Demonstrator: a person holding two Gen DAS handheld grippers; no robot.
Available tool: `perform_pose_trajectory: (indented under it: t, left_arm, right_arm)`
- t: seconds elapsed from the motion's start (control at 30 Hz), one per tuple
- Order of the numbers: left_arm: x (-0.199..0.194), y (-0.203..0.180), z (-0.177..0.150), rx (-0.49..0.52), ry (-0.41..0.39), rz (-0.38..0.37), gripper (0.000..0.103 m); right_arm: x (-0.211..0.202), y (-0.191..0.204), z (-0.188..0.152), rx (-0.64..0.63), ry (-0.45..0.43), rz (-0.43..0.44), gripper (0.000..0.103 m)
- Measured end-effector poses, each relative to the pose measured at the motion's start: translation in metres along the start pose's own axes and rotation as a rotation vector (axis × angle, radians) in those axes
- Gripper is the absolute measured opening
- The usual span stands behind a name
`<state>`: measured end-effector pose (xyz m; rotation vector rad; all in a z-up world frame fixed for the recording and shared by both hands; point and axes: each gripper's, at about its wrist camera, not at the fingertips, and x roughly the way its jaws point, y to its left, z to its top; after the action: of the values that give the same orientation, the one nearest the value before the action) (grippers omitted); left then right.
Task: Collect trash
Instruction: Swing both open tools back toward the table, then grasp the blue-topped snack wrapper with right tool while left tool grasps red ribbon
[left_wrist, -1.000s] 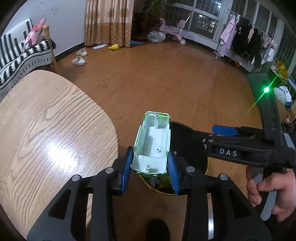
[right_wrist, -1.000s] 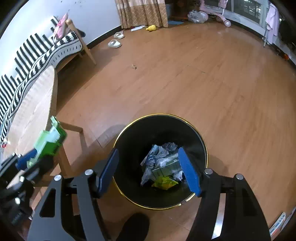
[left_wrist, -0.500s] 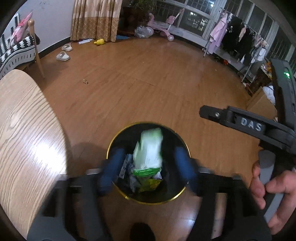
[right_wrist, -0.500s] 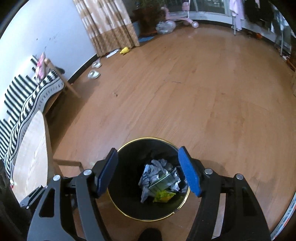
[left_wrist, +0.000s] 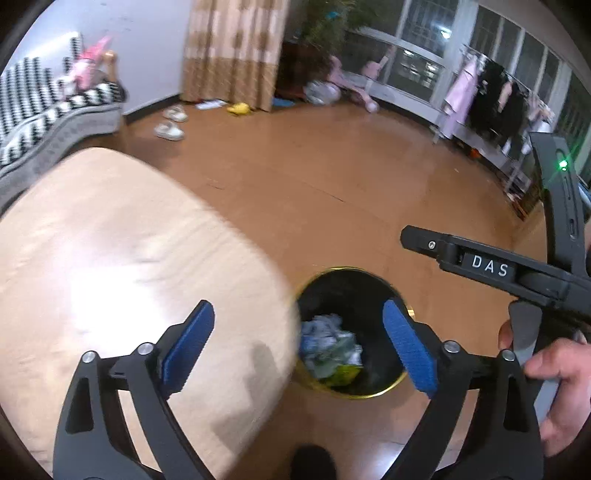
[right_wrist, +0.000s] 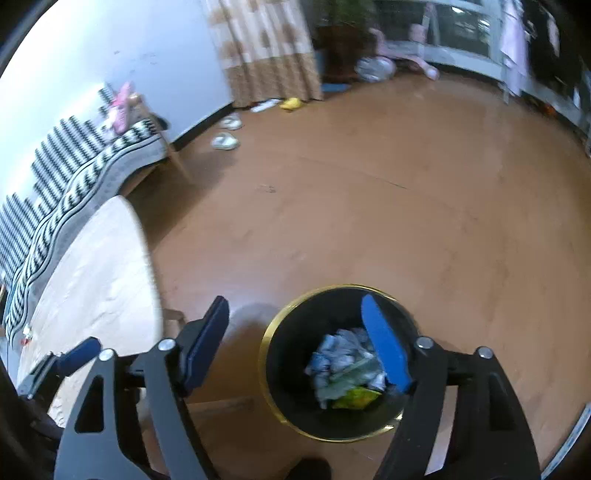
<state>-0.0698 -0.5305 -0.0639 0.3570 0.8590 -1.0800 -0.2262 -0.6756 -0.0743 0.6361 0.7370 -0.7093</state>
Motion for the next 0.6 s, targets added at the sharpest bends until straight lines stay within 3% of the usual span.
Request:
perform_pose_trajectory:
  t: [0.17,0.3,0.6]
  left_arm:
    - [-0.057,0.076,-0.015,-0.078,-0.041,0.176,0.097]
    - [-0.094,0.164,-0.042,-0.228,-0.045,0.309,0.097]
    - [-0.175,0.343,-0.121,-0.457,-0.049,0.571,0.097]
  right_arm:
    - [-0.001,0.092,-0.005,-0.134,0.001,0.067,0.081]
    - [0.000,0.180,-0.018,-0.268,0.014,0.137,0.085]
    - [0.031,0.387,-0.089,-0.567,0.106,0.318,0.085]
